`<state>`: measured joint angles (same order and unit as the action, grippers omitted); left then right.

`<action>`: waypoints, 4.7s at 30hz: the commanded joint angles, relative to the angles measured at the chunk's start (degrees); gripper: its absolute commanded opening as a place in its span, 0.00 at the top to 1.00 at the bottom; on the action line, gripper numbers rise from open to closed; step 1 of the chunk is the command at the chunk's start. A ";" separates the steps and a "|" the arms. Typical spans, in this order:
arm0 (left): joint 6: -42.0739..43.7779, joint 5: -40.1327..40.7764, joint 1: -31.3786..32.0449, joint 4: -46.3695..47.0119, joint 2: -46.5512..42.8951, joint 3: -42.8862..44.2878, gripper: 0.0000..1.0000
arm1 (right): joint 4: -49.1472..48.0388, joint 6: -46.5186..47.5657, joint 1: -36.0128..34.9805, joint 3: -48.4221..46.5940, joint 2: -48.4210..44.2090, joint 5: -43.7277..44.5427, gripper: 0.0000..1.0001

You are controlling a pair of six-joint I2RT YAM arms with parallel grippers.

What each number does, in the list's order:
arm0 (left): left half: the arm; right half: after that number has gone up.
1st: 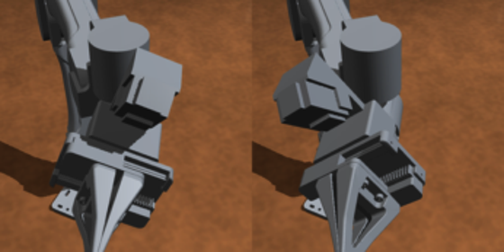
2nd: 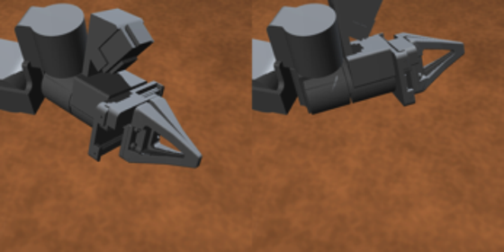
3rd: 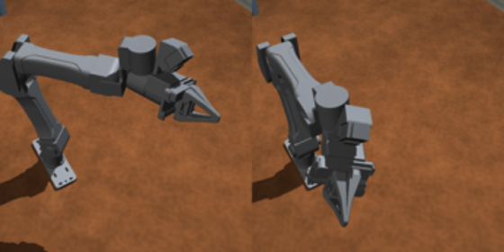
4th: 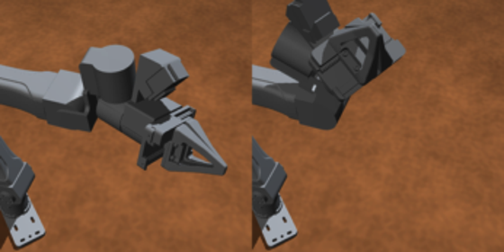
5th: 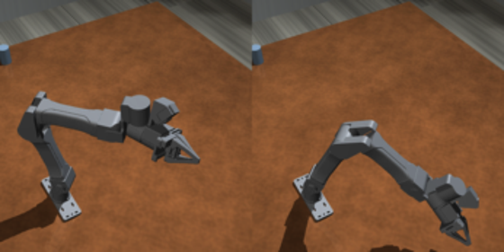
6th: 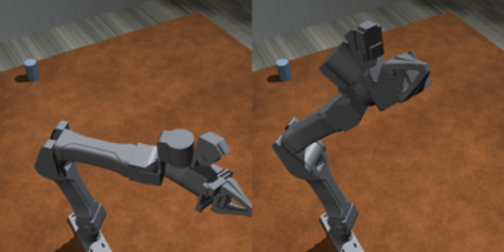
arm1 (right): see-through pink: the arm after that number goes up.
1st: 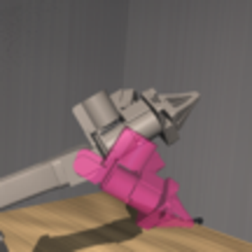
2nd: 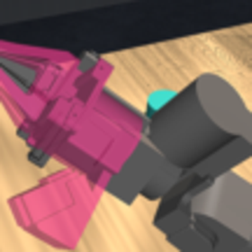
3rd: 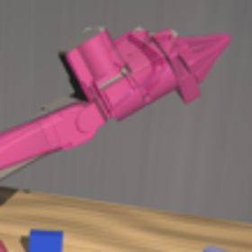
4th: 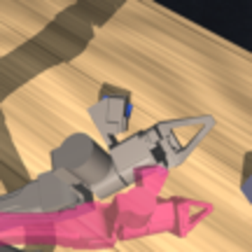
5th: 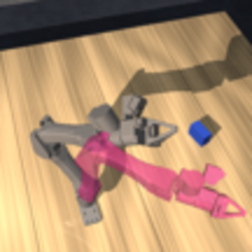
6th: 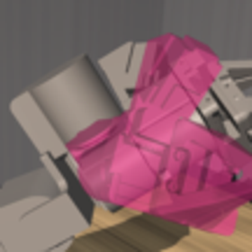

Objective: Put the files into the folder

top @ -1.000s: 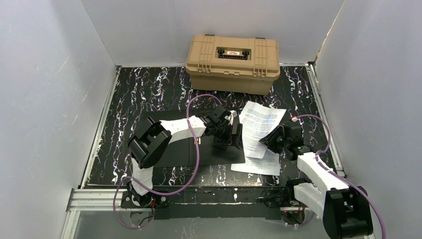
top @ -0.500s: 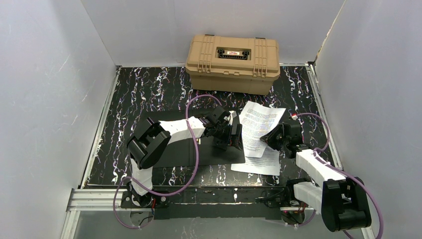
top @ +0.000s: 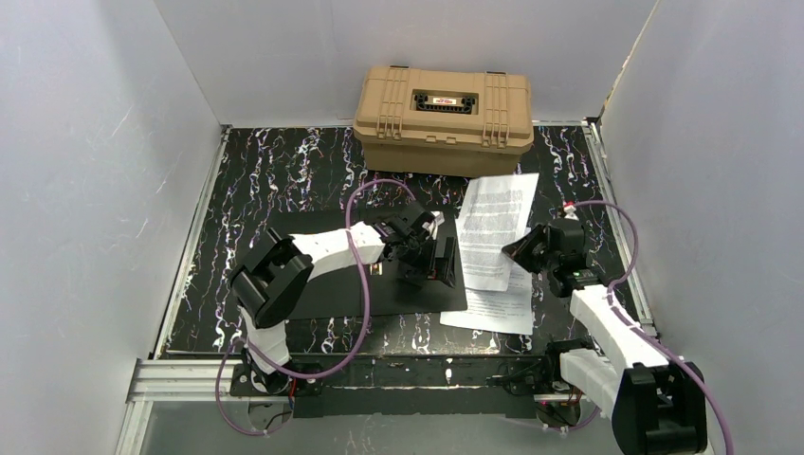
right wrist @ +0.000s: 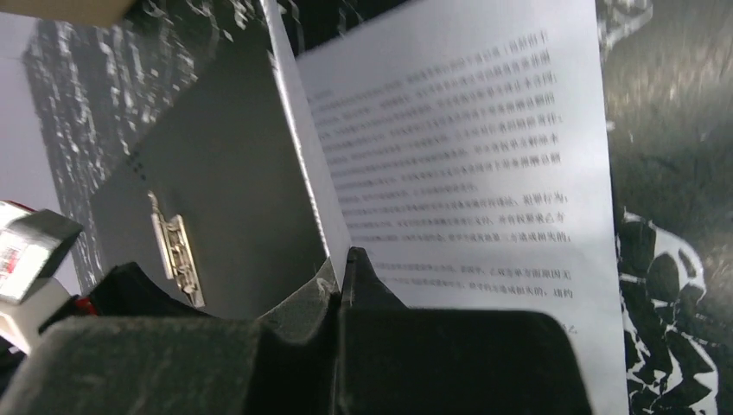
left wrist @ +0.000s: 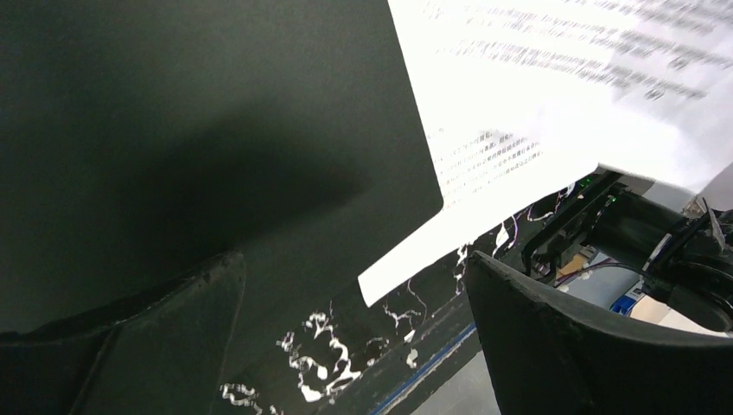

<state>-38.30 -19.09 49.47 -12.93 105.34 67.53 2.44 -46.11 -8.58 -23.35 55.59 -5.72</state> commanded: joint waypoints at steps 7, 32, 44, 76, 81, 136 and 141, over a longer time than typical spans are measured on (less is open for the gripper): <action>2.78 11.87 0.19 -12.22 -14.65 3.11 0.02 | 9.66 9.04 0.35 -13.02 -4.66 1.47 0.99; 12.71 43.70 0.20 -35.24 -46.45 2.89 0.02 | 6.44 7.14 -1.61 -29.38 -2.19 -27.70 0.99; 16.06 50.72 0.22 -35.42 -52.21 -0.77 0.02 | 0.96 5.45 -16.03 -26.70 -0.23 -23.45 0.99; 17.64 51.68 0.19 -33.13 -50.94 -5.56 0.02 | 2.01 8.13 -17.14 4.09 -3.87 -9.81 0.86; 17.69 51.70 0.21 -33.13 -50.79 -5.67 0.02 | -0.79 6.99 -17.14 4.89 -3.01 -9.39 0.68; 17.81 51.61 0.19 -33.14 -51.46 -6.36 0.02 | -36.92 -5.41 -18.92 1.65 14.50 -11.07 0.99; 17.82 51.60 0.20 -33.12 -51.55 -6.45 0.02 | -38.41 -5.31 -20.25 1.56 14.87 -11.08 0.99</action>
<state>-20.58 30.72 49.47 -46.28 54.65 61.54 -31.16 -51.29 -27.79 -19.44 70.17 -16.14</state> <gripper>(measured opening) 0.981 0.030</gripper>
